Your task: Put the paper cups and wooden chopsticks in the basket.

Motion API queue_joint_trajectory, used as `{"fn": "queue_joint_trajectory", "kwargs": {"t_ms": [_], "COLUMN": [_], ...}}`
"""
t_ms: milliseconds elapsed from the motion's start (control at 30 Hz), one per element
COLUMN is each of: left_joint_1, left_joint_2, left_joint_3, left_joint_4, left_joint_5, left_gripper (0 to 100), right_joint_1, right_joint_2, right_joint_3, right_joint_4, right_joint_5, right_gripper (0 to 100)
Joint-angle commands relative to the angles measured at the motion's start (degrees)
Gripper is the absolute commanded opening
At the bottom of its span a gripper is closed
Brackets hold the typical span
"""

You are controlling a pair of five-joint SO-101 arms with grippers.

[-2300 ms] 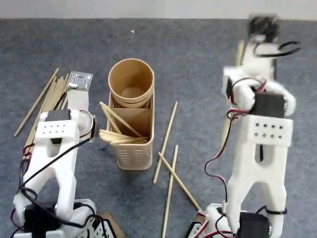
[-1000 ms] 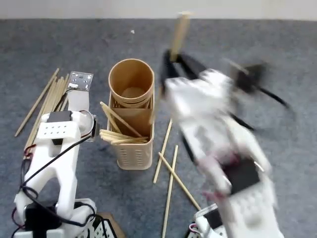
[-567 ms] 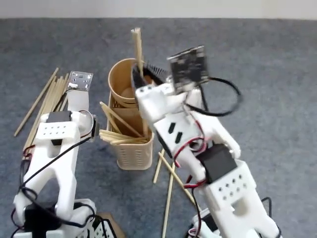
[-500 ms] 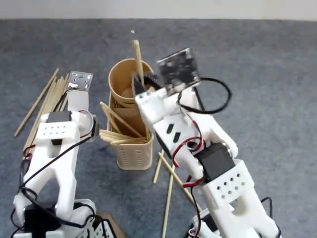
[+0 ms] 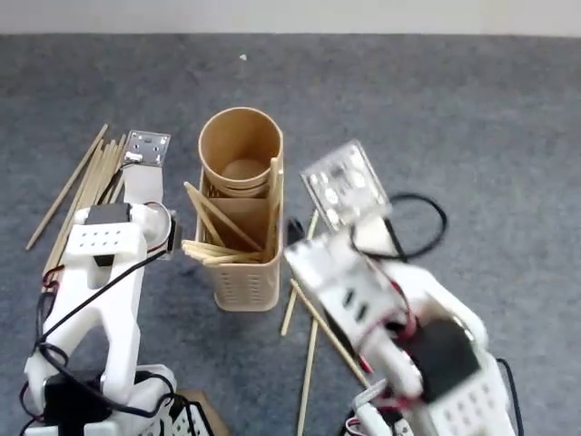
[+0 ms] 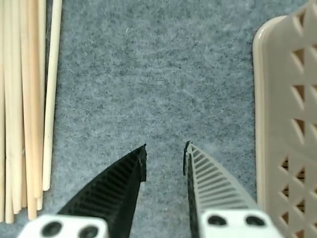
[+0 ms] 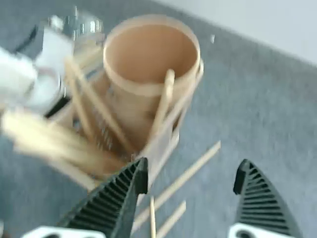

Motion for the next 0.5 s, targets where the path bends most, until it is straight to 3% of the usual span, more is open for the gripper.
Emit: {"fn": "queue_joint_trajectory", "kwargs": {"t_ms": [0,167,300,467], "left_joint_1": [0.0,0.0,0.0,0.0], "left_joint_2": [-1.8,-1.8,-1.8,-1.8], "left_joint_3": [-0.2,-0.2,-0.2,-0.2], "left_joint_4": [-0.7,-0.6,-0.6,-0.6], "left_joint_5": [0.4,0.4,0.4,0.4], "left_gripper": [15,15,15,15], "right_joint_1": [-0.2,-0.2,-0.3,-0.4], "right_joint_2": [-4.0,-3.8,-3.8,-3.8], "right_joint_3": [4.7,21.6,34.6,46.1], "right_joint_4": [10.2,11.5,0.5,-13.6], "right_joint_5": [1.8,12.9,18.4,19.1], "right_gripper": [27.7,27.7,27.7,27.7]}}
